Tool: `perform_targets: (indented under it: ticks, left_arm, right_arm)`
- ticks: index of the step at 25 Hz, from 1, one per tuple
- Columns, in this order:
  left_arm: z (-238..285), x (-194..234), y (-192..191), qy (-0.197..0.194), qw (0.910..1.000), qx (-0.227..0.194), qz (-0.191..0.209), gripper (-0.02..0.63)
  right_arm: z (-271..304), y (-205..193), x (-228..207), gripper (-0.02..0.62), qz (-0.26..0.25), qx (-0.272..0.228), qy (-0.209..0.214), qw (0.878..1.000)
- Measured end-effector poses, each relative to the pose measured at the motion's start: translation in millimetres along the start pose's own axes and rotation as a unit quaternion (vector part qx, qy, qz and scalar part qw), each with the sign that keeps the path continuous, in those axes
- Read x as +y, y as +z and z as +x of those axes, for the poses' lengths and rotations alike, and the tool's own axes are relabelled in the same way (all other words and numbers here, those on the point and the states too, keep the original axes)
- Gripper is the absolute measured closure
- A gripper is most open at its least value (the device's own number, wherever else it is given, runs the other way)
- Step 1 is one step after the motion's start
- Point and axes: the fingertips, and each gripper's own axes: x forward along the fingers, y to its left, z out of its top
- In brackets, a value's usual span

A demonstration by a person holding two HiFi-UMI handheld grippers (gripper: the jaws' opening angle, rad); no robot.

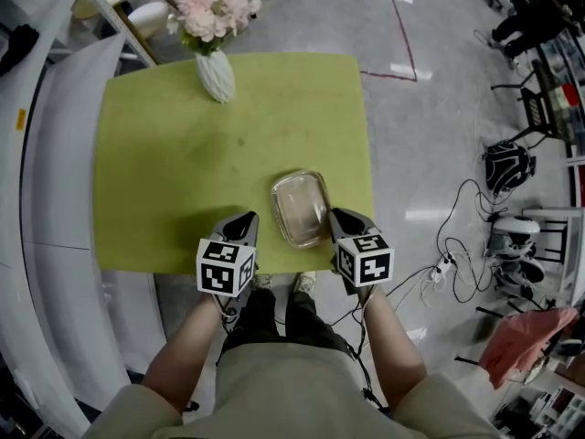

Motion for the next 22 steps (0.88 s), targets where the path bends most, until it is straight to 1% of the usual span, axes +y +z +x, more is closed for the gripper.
perform_targets:
  ticks: [3, 6, 12, 16, 20, 22]
  left_arm:
    - [-9.6, -2.4, 5.9, 0.000, 1.0000, -0.008, 0.002, 0.598]
    - [-19.8, -4.9, 19.2, -0.006, 0.9997, -0.024, -0.007, 0.598]
    - [-52.5, -8.4, 65.4, 0.002, 0.9971, -0.075, 0.016, 0.598]
    - [-84.6, -18.1, 102.7, 0.007, 0.9922, -0.118, 0.040, 0.598]
    - [-128.3, -32.3, 137.2, 0.012, 0.9843, -0.166, 0.058, 0.598]
    - [-151.3, -39.7, 153.9, 0.015, 0.9789, -0.192, 0.070, 0.598]
  right_arm:
    - [-13.7, 12.6, 1.5, 0.575, 0.000, -0.018, -0.002, 1.000]
    - [-32.1, 32.2, 3.2, 0.575, -0.002, -0.043, -0.005, 0.999]
    - [-83.2, 84.5, 14.2, 0.575, -0.015, -0.112, -0.007, 0.994]
    - [-127.1, 122.6, 25.8, 0.575, -0.024, -0.167, -0.007, 0.986]
    - [-174.8, 155.4, 40.7, 0.575, -0.030, -0.225, -0.007, 0.974]
    - [-199.7, 171.2, 48.6, 0.576, -0.058, -0.251, -0.027, 0.966]
